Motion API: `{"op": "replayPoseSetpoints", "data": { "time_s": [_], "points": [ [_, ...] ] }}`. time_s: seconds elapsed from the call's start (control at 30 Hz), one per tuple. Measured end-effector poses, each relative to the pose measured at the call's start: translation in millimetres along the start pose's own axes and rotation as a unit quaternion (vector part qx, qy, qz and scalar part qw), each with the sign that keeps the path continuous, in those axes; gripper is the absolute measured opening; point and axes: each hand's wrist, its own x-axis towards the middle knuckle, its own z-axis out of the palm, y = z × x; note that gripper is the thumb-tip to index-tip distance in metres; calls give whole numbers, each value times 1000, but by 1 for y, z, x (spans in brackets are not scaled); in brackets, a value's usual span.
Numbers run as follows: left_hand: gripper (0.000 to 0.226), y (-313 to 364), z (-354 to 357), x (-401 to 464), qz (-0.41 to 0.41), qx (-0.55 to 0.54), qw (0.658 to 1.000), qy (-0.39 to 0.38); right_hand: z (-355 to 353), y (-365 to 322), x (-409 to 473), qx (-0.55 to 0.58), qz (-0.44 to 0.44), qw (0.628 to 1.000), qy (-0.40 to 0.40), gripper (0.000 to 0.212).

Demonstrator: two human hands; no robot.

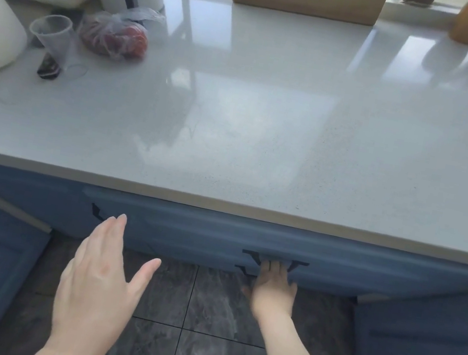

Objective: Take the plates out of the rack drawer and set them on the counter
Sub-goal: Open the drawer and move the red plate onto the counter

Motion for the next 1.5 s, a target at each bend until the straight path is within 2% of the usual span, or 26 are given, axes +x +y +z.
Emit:
{"op": "replayPoseSetpoints", "data": {
  "time_s": [0.2, 0.3, 0.4, 0.43, 0.5, 0.57, 0.63, 0.73, 0.83, 0.87, 0.97, 1.03, 1.23, 1.33, 1.43, 1.5],
  "points": [
    [82, 9, -1, -2, 20, 8, 1000, 3, 22, 11, -32, -46, -24, 998, 34, 75],
    [83, 13, 0, -5, 31, 20, 999, -6, 27, 11, -61, -36, -23, 999, 7, 75],
    [82, 14, 3, -9, 40, 34, 998, -21, 22, 8, -108, 25, -40, 999, -26, 76],
    [81, 13, 4, -11, 42, 38, 998, -24, 16, 10, -125, 64, -63, 996, 0, 69],
    [80, 10, 8, -15, 45, 45, 998, -30, 5, 19, -155, 155, -110, 970, 150, 50],
    [79, 5, 12, -20, 43, 50, 997, -36, -13, 36, -171, 238, -97, 906, 335, 46],
    [79, 1, 16, -26, 41, 53, 997, -49, -33, 60, -172, 251, -50, 889, 379, 54],
    [81, -8, 23, -36, 43, 48, 995, -81, -42, 94, -166, 208, 36, 933, 291, 81],
    [87, -23, 31, -50, 37, 29, 993, -109, -30, 110, -171, 187, 32, 950, 246, 97],
    [94, -28, 34, -55, 34, 19, 993, -111, -26, 112, -175, 190, 33, 951, 243, 101],
    [135, -39, 38, -66, 19, -9, 994, -107, -15, 116, -186, 198, 46, 950, 235, 114],
    [142, -44, 39, -69, 16, -23, 993, -118, -12, 117, -192, 201, 48, 951, 230, 116],
    [141, -45, 29, -73, 29, -12, 985, -168, -13, 119, -200, 216, 41, 954, 204, 122],
    [140, -40, 23, -67, 54, 5, 986, -156, -14, 121, -201, 224, 40, 954, 197, 122],
    [113, -32, 23, -58, 112, 35, 978, -172, -18, 124, -203, 218, 37, 962, 161, 103],
    [103, -23, 27, -47, 162, 38, 969, -181, -23, 129, -200, 223, 23, 963, 146, 104]
  ]
}}
